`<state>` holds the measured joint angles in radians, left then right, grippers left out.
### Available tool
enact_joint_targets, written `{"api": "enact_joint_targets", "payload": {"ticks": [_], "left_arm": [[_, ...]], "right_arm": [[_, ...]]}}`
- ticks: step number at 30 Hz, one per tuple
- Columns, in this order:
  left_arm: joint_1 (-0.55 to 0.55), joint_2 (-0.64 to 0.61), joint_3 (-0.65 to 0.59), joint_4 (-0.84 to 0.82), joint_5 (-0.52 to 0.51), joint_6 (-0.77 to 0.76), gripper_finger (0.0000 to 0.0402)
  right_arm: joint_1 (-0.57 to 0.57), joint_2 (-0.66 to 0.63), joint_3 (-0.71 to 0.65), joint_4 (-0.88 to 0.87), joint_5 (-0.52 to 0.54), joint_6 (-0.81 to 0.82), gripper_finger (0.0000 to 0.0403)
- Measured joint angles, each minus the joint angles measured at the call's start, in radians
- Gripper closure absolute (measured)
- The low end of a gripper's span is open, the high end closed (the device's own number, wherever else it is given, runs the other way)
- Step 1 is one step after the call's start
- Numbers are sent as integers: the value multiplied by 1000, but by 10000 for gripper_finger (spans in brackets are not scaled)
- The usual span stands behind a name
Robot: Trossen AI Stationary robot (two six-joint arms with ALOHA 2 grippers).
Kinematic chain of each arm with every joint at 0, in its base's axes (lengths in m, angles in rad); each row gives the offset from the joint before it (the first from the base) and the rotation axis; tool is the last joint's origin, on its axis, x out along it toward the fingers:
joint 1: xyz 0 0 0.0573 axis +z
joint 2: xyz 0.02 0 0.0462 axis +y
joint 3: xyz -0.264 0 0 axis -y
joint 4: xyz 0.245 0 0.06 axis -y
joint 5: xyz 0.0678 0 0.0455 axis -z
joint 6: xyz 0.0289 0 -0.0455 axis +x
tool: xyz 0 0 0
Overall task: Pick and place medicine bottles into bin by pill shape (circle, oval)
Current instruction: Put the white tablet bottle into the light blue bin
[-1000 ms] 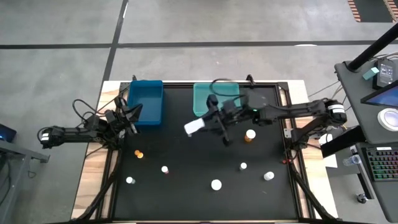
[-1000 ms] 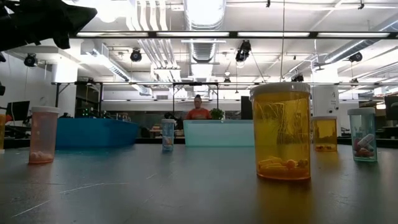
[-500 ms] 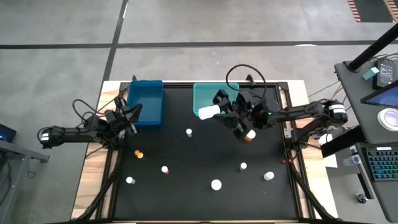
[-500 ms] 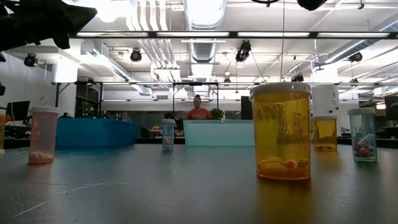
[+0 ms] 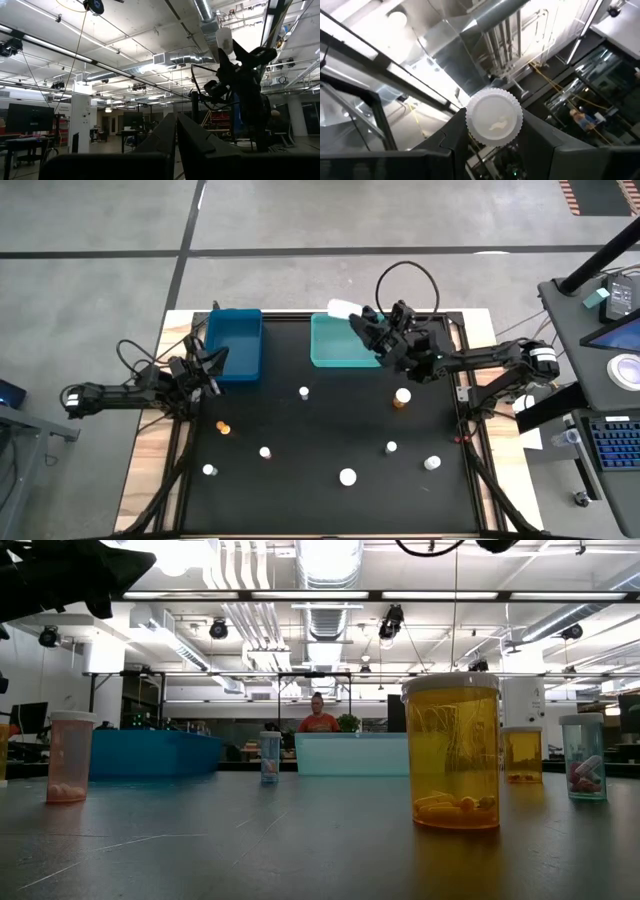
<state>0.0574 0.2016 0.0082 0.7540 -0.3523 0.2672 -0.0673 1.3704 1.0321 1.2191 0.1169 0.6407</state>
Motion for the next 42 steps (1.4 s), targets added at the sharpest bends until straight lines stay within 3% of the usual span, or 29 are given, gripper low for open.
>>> {"api": "enact_joint_targets", "payload": {"ticks": [4,7,11,16,20,24,28,32,42], "left_arm": [[0,0,0,0,0,0,401],[0,0,0,0,0,0,401],[0,0,0,0,0,0,401],[0,0,0,0,0,1,401],[0,0,0,0,0,1,401],[0,0,0,0,-1,1,401],[0,0,0,0,-1,1,401],[0,0,0,0,-1,1,401],[0,0,0,-1,-1,2,401]], "right_arm": [[-5,0,40,-154,7,-68,273],[-32,-6,128,-525,125,-148,273],[-106,37,348,-1103,247,-227,273],[-241,193,644,-1750,211,-229,273],[-341,365,836,-2093,114,-230,273],[-414,533,953,-2218,64,-264,273],[-451,676,1029,-2211,-31,-309,273],[-462,802,1107,-2212,-40,-335,273],[-462,963,1259,-2239,-39,-364,273]]}}
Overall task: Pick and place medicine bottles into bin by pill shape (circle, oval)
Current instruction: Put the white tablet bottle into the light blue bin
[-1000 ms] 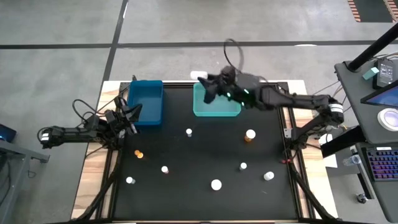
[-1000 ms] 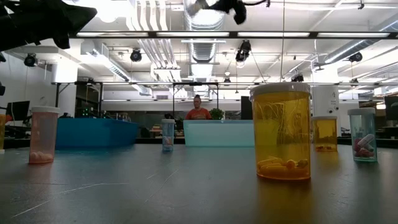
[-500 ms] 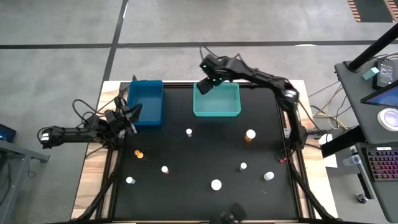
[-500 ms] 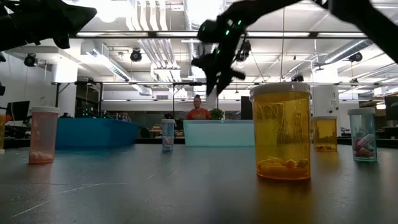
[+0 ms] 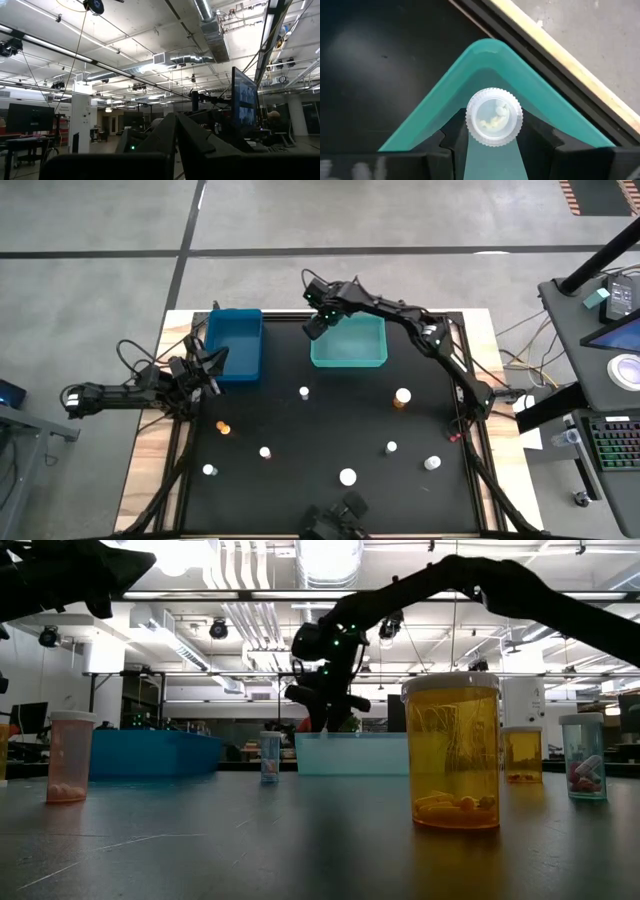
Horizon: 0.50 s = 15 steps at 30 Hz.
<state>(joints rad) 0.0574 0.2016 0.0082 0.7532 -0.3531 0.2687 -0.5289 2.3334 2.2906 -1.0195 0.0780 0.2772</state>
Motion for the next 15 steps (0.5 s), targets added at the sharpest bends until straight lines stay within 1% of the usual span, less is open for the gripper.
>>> {"api": "enact_joint_targets", "payload": {"ticks": [7,15], "left_arm": [[0,0,0,0,0,0,401],[0,0,0,0,0,0,401]], "right_arm": [[0,6,-7,-3,0,10,269],[0,6,-12,2,1,11,230]]}}
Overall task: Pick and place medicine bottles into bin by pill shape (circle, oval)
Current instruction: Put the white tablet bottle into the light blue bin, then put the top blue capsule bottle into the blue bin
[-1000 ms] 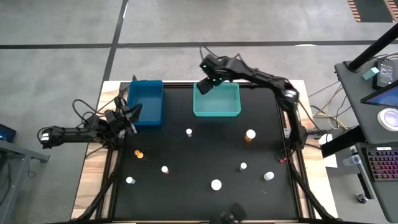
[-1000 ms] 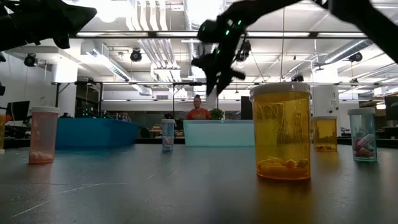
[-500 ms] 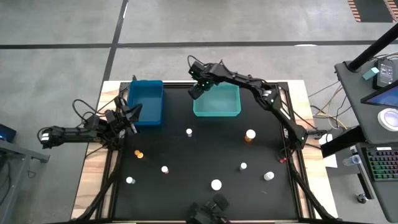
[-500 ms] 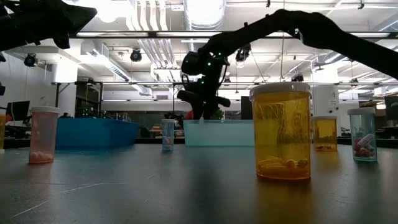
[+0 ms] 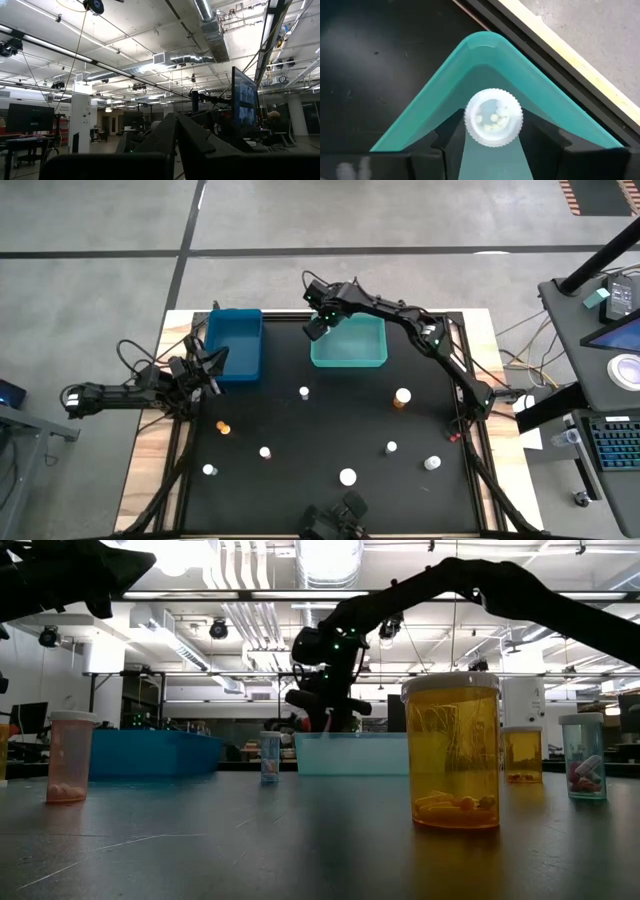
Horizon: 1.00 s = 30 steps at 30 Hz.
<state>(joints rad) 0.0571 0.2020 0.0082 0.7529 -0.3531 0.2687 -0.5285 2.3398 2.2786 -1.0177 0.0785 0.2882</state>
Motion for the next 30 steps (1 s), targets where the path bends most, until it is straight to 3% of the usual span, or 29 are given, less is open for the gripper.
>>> {"api": "enact_joint_targets", "payload": {"ticks": [7,17,22,30], "left_arm": [[0,0,0,0,0,0,401],[0,0,0,0,0,0,401],[0,0,0,-2,0,0,401],[0,0,0,-10,0,-1,401]], "right_arm": [[0,0,0,1,0,7,198],[20,-52,17,-105,14,0,193],[110,-113,-13,-169,125,-28,193],[290,-254,-130,-181,149,-125,203]]}}
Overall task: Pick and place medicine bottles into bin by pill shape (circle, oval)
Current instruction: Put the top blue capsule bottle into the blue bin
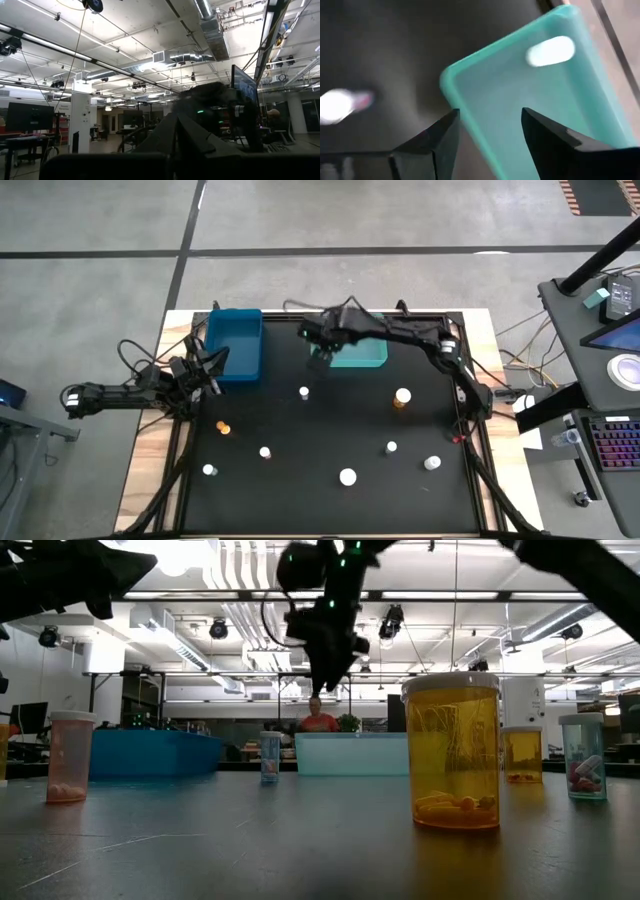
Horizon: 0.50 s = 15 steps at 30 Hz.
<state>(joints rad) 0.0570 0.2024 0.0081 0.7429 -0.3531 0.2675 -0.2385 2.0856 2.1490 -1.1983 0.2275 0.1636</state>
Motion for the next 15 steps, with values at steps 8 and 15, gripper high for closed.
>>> {"api": "enact_joint_targets", "payload": {"ticks": [8,15], "left_arm": [[0,0,0,-2,0,-1,401],[0,1,0,-2,0,-1,401]], "right_arm": [[131,-248,-333,173,12,-8,226],[200,-495,-726,574,10,-57,239]]}}
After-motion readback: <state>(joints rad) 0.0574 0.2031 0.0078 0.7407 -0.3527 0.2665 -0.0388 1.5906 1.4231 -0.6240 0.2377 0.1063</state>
